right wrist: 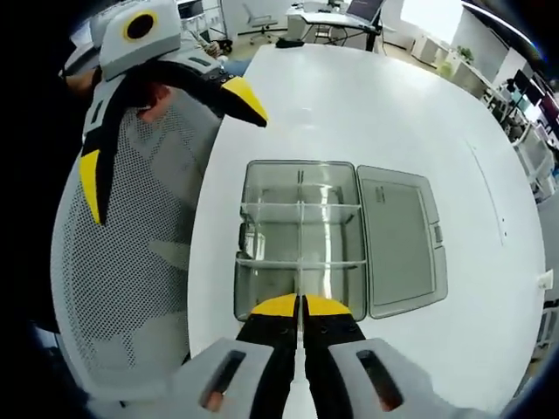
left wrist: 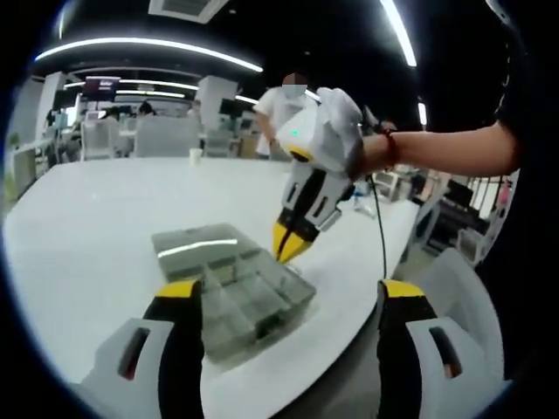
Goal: Insert the divider into the dual guide fixture by aligning both edges with the guide slots and pushing it downward to the bottom, including one-sided entry, uneven engagement, binding, and posture correction.
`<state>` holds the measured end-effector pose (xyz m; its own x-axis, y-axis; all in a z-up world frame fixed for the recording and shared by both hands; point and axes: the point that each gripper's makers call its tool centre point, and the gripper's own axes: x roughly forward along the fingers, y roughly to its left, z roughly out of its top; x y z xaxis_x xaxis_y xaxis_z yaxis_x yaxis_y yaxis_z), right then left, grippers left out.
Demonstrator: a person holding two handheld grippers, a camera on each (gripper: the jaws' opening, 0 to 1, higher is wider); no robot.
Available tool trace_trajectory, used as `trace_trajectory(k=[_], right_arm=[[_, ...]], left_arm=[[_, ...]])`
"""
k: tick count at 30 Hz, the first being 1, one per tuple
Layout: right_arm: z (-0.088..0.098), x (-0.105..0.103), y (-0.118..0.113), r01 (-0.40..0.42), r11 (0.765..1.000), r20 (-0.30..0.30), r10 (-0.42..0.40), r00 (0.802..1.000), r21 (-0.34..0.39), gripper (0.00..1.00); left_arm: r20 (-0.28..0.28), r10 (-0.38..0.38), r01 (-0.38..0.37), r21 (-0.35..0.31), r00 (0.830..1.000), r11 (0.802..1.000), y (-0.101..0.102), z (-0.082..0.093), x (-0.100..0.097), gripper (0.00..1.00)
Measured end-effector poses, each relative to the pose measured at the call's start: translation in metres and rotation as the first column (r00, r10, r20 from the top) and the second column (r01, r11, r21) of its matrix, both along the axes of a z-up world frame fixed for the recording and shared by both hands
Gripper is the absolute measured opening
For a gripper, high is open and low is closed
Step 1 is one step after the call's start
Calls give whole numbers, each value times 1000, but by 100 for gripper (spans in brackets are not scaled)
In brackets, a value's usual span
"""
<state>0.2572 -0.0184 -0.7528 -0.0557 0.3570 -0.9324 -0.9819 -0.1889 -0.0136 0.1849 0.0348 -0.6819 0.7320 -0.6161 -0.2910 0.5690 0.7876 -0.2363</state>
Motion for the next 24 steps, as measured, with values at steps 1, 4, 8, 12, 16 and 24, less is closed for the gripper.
trace_trajectory(k=[1, 4, 8, 12, 16, 24], right_arm=[[-1, 0, 0, -2, 1000, -2, 2, 1000, -4, 0], [-4, 0, -1, -1, 1000, -9, 1, 1000, -7, 0], [-8, 0, -2, -3, 1000, -16, 3, 1000, -12, 0], [-13, 0, -2, -3, 1000, -22, 2, 1000, -16, 0], [-18, -1, -2, -5, 1000, -25, 4, 1000, -29, 0], [-29, -2, -4, 9, 999, -2, -9, 1000, -31, 0]], left_arm=[[-2, 1, -1, -1, 1000, 1000, 0, 0, 0, 80], [0, 6, -6, -5, 1000, 1000, 1, 1, -1, 80], [0, 14, -14, -5, 1000, 1000, 4, 1, 0, 80], [2, 20, -20, -8, 1000, 1000, 5, 3, 0, 80], [0, 20, -20, -6, 1000, 1000, 6, 2, 0, 79], [-6, 28, -28, -5, 1000, 1000, 7, 1, -1, 79]])
